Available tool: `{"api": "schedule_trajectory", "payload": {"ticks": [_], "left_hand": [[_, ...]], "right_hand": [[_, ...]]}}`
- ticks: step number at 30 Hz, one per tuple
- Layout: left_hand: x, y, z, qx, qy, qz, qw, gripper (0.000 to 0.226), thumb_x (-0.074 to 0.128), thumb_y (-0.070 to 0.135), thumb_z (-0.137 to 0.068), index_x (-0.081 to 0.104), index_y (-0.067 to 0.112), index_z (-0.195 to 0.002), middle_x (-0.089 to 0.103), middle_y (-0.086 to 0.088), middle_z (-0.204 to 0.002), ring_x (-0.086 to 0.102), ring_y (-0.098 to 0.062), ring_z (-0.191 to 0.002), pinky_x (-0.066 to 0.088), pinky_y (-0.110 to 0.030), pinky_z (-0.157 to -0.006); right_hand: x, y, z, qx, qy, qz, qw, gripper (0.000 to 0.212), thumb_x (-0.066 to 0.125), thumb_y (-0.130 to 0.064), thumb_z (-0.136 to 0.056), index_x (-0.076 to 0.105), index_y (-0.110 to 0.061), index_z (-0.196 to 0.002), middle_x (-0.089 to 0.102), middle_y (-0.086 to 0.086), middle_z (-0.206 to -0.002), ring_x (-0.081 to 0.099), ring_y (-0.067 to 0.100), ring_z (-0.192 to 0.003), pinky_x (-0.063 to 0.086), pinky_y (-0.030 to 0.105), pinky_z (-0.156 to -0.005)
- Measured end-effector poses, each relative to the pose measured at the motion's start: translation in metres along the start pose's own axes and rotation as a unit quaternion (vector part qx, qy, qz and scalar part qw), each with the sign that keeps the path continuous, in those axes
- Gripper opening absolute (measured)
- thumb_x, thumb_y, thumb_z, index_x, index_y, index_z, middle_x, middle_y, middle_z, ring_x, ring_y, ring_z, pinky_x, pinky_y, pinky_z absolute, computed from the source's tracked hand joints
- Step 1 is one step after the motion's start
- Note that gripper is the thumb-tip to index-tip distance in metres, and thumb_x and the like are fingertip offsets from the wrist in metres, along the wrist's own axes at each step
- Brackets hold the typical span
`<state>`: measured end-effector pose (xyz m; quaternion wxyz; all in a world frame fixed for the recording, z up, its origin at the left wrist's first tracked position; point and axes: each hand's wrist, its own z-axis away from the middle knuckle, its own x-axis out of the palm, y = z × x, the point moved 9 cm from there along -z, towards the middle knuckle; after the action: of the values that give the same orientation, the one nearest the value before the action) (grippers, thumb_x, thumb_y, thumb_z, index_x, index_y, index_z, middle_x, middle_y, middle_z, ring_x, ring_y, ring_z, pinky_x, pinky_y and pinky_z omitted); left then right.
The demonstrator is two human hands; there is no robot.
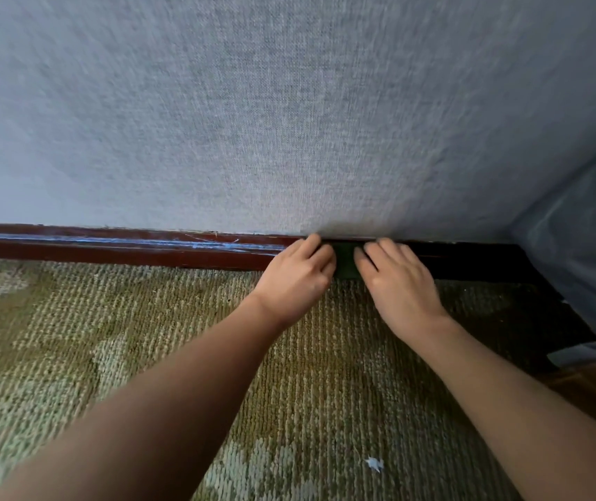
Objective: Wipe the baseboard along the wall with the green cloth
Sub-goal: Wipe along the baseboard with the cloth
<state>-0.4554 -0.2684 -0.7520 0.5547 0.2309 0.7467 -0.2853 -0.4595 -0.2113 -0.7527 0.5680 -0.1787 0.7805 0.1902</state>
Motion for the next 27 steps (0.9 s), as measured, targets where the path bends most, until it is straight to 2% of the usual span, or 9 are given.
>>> {"api": "schedule_trajectory", "payload": {"ticks": [3,7,10,13,15,19,23,25,27], "left_hand": [[0.006,0.0,0.0,-0.011,0.0,0.008,1.0,0.031,0.042,0.008,-0.075,0.072,0.002,-0.078,0.065,-0.007,-0.077,0.061,-0.023,-0.069,0.052,-0.028,-0.062],[0.005,-0.002,-0.004,-0.008,0.008,0.018,1.0,0.032,0.039,0.008,-0.076,0.071,0.001,-0.076,0.064,-0.009,-0.076,0.06,-0.025,-0.068,0.051,-0.028,-0.061],[0.007,0.002,0.002,0.021,-0.001,0.002,1.0,0.034,0.038,0.007,-0.077,0.071,0.0,-0.078,0.063,-0.009,-0.076,0.061,-0.024,-0.068,0.052,-0.028,-0.059],[0.014,0.015,0.022,0.079,-0.011,-0.027,0.996,0.023,0.053,0.008,-0.075,0.072,0.0,-0.084,0.063,-0.007,-0.077,0.06,-0.021,-0.069,0.052,-0.029,-0.061],[0.016,0.02,0.028,0.102,-0.008,-0.034,0.994,0.022,0.055,0.008,-0.076,0.072,0.0,-0.086,0.063,-0.005,-0.077,0.06,-0.02,-0.069,0.051,-0.029,-0.061],[0.006,0.017,0.012,0.078,0.029,-0.047,0.995,0.036,0.037,0.006,-0.081,0.072,-0.001,-0.085,0.063,-0.006,-0.077,0.06,-0.022,-0.069,0.049,-0.029,-0.06],[0.012,0.018,0.005,0.083,0.03,-0.05,0.995,0.037,0.036,0.006,-0.082,0.073,0.002,-0.082,0.063,-0.004,-0.075,0.06,-0.02,-0.067,0.049,-0.028,-0.059],[0.019,0.017,0.005,0.081,0.023,-0.053,0.995,0.037,0.037,0.006,-0.082,0.073,0.004,-0.081,0.063,-0.003,-0.075,0.06,-0.019,-0.067,0.048,-0.028,-0.059],[0.023,0.016,0.005,0.081,0.02,-0.054,0.995,0.035,0.038,0.006,-0.082,0.074,0.004,-0.081,0.064,-0.003,-0.076,0.06,-0.019,-0.067,0.048,-0.027,-0.06]], "right_hand": [[0.007,0.0,0.004,0.018,-0.01,-0.019,1.0,0.041,0.034,-0.006,-0.074,0.069,0.005,-0.093,0.066,0.016,-0.083,0.064,0.03,-0.078,0.052,0.032,-0.068],[0.004,0.004,0.001,0.041,0.011,-0.046,0.998,0.036,0.038,-0.002,-0.072,0.068,0.008,-0.088,0.064,0.019,-0.079,0.064,0.033,-0.075,0.052,0.034,-0.065],[-0.001,0.004,0.001,0.044,0.017,-0.035,0.998,0.022,0.067,0.006,-0.062,0.069,0.008,-0.085,0.062,0.018,-0.075,0.062,0.032,-0.07,0.05,0.032,-0.061],[0.008,-0.014,0.013,-0.021,-0.029,0.005,0.999,0.047,0.087,-0.003,-0.044,0.072,0.0,-0.088,0.061,0.011,-0.071,0.06,0.026,-0.064,0.046,0.029,-0.058],[0.011,-0.022,0.02,-0.054,-0.028,0.023,0.998,0.047,0.085,-0.002,-0.048,0.071,0.0,-0.093,0.061,0.011,-0.072,0.06,0.025,-0.066,0.047,0.028,-0.055],[0.003,-0.013,0.012,-0.068,0.019,0.072,0.995,0.035,0.079,-0.002,-0.06,0.07,0.002,-0.093,0.059,0.011,-0.072,0.058,0.026,-0.066,0.045,0.03,-0.056],[0.009,-0.006,0.009,-0.073,0.023,0.09,0.993,0.032,0.076,-0.003,-0.064,0.071,0.0,-0.096,0.059,0.01,-0.072,0.058,0.026,-0.067,0.046,0.03,-0.057],[0.015,-0.009,0.011,-0.076,0.025,0.093,0.992,0.019,0.063,-0.002,-0.077,0.071,-0.002,-0.094,0.059,0.007,-0.071,0.058,0.024,-0.067,0.046,0.03,-0.058],[0.02,-0.011,0.01,-0.075,0.015,0.093,0.993,0.034,0.039,-0.003,-0.084,0.072,-0.004,-0.092,0.059,0.005,-0.071,0.058,0.022,-0.067,0.046,0.03,-0.059]]}}
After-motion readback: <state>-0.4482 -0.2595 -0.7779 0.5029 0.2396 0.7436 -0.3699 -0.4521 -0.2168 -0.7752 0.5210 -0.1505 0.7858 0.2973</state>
